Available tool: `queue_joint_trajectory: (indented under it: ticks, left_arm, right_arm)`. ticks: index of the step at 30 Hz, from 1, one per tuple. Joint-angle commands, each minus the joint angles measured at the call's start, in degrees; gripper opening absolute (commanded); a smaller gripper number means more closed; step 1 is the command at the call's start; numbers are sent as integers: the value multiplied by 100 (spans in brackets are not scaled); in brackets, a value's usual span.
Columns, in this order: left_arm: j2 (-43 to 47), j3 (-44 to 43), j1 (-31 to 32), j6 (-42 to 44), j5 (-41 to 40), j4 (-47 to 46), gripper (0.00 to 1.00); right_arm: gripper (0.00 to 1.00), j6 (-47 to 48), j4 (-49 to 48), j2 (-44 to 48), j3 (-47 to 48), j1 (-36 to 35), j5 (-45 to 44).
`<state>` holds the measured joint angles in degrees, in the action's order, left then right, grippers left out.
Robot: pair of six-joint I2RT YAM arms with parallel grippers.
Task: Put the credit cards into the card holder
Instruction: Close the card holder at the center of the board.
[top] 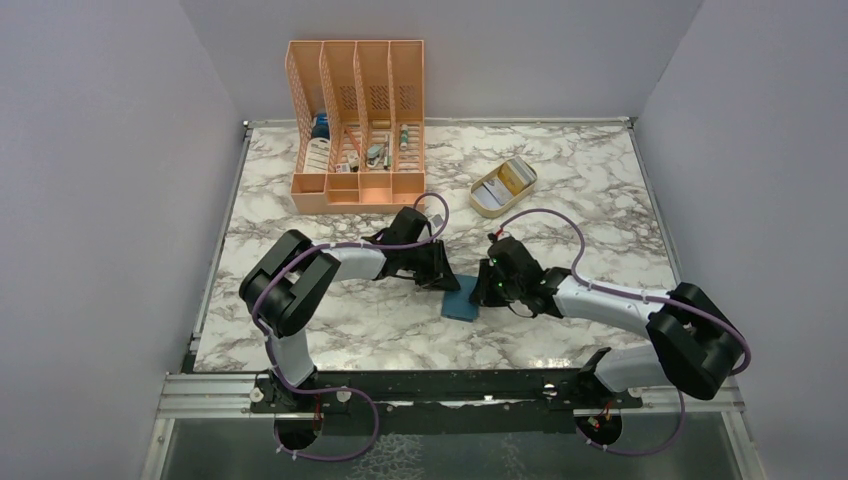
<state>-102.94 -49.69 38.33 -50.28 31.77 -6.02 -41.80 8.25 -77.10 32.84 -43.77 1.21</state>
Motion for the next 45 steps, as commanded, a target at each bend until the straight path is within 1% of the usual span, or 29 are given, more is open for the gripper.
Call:
queue_joint_trajectory:
  ticks: [1,19,23,38,45]
  left_arm:
    - [-112,212,157,81,-379,313,21]
    - [-95,198,184,62,-447,317,22]
    - [-116,190,185,78,-439,312,22]
    - [-89,188,184,71,-462,352,22]
    - [-77,175,185,71,-465,353,22]
  right_arm:
    - [14,-149,-259,-190,232,-35,152]
    - [14,-360,-200,-44,311,-31,217]
    - [16,-359,-83,-8,306,-35,26]
    - [14,-193,355,-280,590,-35,-335]
    - [14,-120,451,-194,653,-35,-305]
